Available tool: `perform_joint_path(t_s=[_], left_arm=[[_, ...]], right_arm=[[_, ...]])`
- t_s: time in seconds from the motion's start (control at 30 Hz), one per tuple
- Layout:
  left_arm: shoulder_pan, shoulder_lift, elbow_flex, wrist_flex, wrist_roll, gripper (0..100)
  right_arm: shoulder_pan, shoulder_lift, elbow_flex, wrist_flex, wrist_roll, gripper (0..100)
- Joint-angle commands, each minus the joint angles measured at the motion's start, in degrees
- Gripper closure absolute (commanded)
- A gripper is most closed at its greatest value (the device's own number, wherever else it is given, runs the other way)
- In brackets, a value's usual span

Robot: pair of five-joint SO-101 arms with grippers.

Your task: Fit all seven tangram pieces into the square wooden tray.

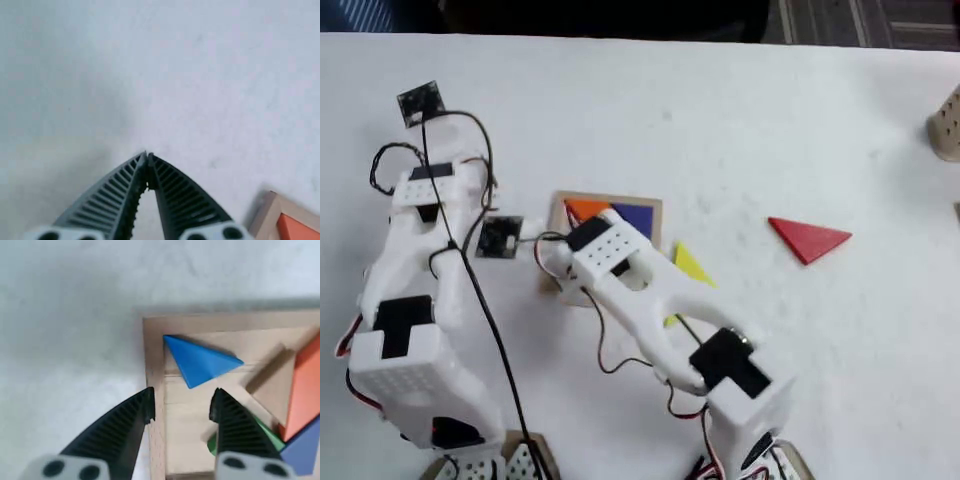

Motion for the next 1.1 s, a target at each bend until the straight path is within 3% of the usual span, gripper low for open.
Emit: perform_joint_path(t_s=[0.0,0.1,0.27,0.6,0.77,1.07], left_arm=[[0.31,-0.4,-3.34,-1.41,0.62,98],[0.31,-0.4,-3.34,-1.41,0.62,98],[0.31,-0.4,-3.25,-1.41,0.62,98],[-3.56,-0.4,-3.52,-3.6,1.32,98],[-6.9,0.48,-3.52,-6.59,11.08,98],[-7.25,4.97,-8.53,-3.52,11.34,98]], right_arm=[[-0.22,0.4,-1.76,0.22,5.45,81.5],[-0.4,0.75,-1.85,0.84,12.13,79.6],[-0.22,0.75,-5.71,4.88,16.53,69.4],[0.66,4.79,-9.85,2.77,17.76,75.2],[0.84,8.84,-12.13,2.51,20.04,75.3],[1.01,11.65,-15.91,2.68,20.13,75.4]])
